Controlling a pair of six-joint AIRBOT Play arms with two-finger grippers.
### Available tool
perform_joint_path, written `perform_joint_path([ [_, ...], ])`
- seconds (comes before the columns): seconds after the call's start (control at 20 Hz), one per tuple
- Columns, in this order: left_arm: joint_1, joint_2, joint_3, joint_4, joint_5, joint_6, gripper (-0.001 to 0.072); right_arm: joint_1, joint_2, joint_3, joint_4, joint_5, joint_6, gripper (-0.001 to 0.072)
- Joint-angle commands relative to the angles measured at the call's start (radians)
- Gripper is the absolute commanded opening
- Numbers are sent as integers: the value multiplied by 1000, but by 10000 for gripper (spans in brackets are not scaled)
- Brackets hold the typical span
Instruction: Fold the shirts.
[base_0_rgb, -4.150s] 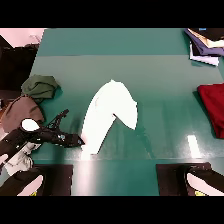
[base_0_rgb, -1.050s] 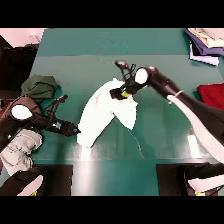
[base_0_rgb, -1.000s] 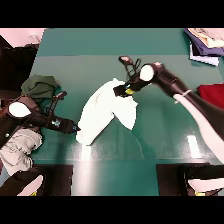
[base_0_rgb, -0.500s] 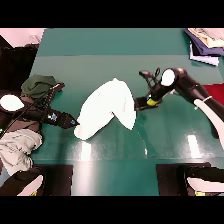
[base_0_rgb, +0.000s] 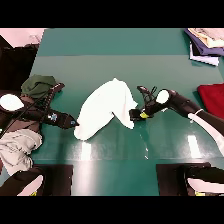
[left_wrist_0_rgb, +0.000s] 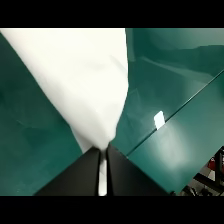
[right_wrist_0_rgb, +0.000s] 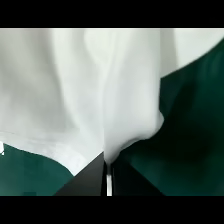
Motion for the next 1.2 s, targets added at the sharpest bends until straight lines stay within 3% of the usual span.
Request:
perform_joint_path([
  [0.0,1,1,6,6,-1,-18,29,34,9,-14,6,-73,-56,16],
  [0.15,1,1,140,148,-53,-67,29,-18,133,3,-85,-37,-56,14],
  [0.4,1,1,643,448,-142,-114,28,-303,451,267,-264,171,-56,14],
  [0.65,1,1,1102,482,-130,-116,29,-584,639,557,-247,216,-61,14],
  [0.75,1,1,1233,475,-134,-158,29,-650,684,628,-248,246,-67,14],
  [0.95,1,-2,1304,396,-157,-164,29,-734,703,740,-247,330,-78,14],
  [1.15,1,-2,1127,327,-216,-164,29,-710,595,798,-243,480,-77,14],
])
